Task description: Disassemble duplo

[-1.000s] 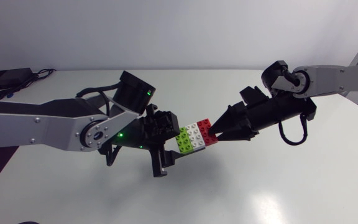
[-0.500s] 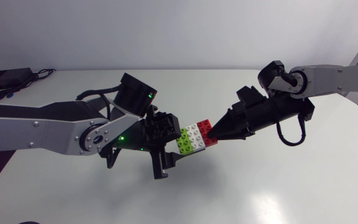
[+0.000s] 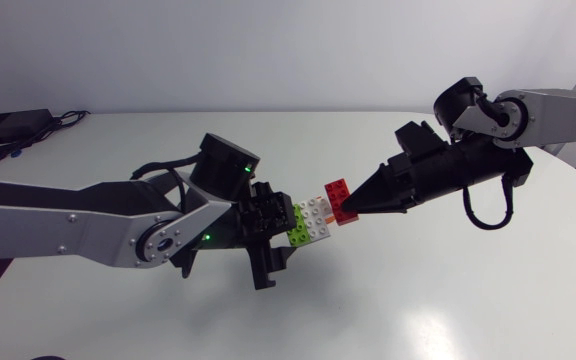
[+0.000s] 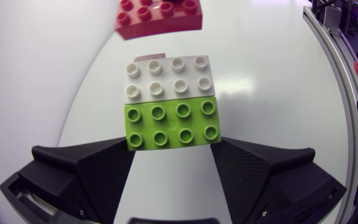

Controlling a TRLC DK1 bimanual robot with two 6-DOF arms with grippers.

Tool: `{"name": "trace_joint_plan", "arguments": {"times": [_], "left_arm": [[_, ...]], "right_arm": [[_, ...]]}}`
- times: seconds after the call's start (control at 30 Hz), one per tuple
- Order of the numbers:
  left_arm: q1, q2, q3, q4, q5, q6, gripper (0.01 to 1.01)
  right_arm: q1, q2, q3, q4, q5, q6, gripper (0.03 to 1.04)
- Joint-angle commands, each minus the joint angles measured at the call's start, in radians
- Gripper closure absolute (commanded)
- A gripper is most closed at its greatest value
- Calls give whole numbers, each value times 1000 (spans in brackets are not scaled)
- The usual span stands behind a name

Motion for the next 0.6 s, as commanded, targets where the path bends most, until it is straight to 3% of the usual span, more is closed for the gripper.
{"name": "trace_joint_plan", "arguments": {"times": [0.0,0.1,0.23,0.43,0.57], "left_arm": [[68,-23,-15,-4,-6,39,533],[159,-80,13,-88,65,53,533],[213,-125,73,-230,174,47,533],[217,-126,125,-334,267,27,533],[214,-106,162,-400,323,19,533]], "right_arm": [[-22,-13,-43,-1,54,-57,852],[0,-18,-93,51,163,-81,851],[123,2,-164,181,394,-77,846],[297,80,-193,295,620,-75,836],[342,140,-194,350,741,-81,821]]}}
